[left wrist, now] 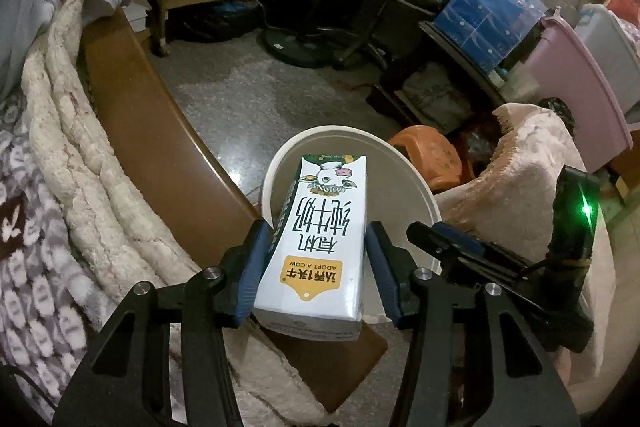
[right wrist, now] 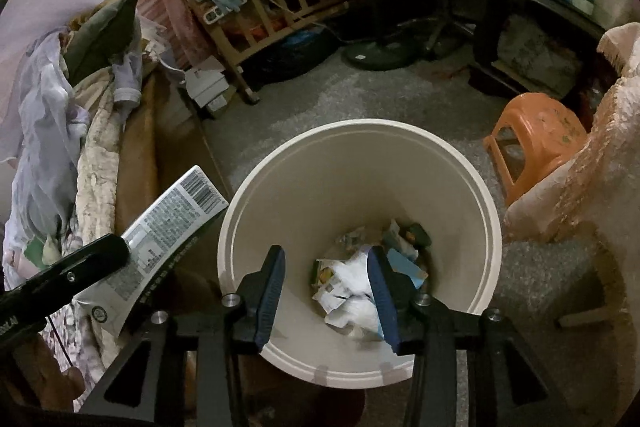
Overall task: Collect trash
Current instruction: 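Carry both items over the white bucket and open both tools to drop them, then move both open tools back to the trash pile on the bed, then grasp the green cloth with the left tool while the right tool grasps the white plush toy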
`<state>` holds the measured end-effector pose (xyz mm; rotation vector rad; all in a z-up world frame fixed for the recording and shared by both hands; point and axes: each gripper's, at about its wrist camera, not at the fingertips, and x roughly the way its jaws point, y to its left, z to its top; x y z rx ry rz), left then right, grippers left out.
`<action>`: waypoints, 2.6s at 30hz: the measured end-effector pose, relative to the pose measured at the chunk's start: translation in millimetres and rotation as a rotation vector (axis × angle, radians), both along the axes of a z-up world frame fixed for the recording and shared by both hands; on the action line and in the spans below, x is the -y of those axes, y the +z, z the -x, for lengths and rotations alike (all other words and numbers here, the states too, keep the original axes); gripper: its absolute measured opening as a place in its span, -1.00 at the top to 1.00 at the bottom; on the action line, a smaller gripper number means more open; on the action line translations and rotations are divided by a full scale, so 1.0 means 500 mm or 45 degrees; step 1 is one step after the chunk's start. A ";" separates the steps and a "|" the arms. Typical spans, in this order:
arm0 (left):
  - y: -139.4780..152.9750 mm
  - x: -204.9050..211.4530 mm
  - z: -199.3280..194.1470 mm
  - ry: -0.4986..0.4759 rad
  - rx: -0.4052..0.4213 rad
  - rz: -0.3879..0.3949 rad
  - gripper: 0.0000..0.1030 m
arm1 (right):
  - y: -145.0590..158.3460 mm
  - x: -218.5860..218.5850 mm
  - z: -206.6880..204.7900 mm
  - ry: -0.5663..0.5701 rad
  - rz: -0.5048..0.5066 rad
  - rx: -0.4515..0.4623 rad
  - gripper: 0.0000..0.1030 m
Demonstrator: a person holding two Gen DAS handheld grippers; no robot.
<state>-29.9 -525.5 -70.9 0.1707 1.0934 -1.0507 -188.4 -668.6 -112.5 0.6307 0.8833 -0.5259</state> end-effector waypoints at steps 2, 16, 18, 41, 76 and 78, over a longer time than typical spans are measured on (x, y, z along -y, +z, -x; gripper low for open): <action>0.001 -0.003 -0.002 0.000 -0.004 0.003 0.05 | -0.001 0.001 0.000 -0.001 -0.007 -0.009 0.21; 0.011 -0.011 0.004 -0.021 -0.052 0.077 -0.11 | 0.013 0.010 0.009 -0.036 0.002 0.010 0.21; 0.018 -0.012 0.005 -0.023 -0.055 0.098 -0.14 | 0.014 0.012 0.010 -0.042 0.002 0.009 0.21; 0.008 -0.277 -0.146 0.419 0.163 -0.099 -0.14 | 0.045 -0.127 -0.106 0.177 0.045 0.015 0.20; 0.006 -0.734 -0.541 0.966 0.331 -0.208 -0.15 | 0.065 -0.606 -0.532 0.885 0.116 0.026 -0.30; -0.001 -0.732 -0.546 0.921 0.335 -0.194 -0.10 | 0.060 -0.618 -0.545 0.896 0.115 0.020 -0.30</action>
